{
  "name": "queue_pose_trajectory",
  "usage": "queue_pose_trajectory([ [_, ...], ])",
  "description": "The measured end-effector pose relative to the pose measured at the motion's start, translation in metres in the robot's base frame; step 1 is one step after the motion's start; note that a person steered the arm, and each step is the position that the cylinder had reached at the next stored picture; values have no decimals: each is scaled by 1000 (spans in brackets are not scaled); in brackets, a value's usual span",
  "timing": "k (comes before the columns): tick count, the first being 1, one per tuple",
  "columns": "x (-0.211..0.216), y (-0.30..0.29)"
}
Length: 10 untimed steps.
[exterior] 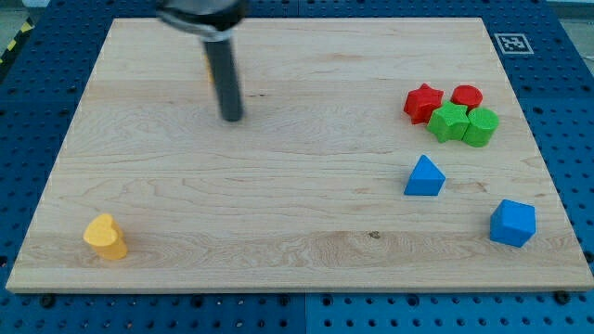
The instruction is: Place the yellow hexagon above the yellow heart
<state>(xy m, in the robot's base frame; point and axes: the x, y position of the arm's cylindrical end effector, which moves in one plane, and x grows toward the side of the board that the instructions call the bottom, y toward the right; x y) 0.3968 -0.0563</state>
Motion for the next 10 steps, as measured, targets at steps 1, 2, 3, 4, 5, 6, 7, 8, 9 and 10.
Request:
queue_pose_trajectory([
  [1,-37,52],
  [2,-95,50],
  [3,-101,-9],
  [4,-103,-46],
  [5,-111,-46],
  [6,-116,-57],
  [7,-116,-73],
  [8,-116,-74],
  [9,-108,-74],
  [10,-83,-74],
])
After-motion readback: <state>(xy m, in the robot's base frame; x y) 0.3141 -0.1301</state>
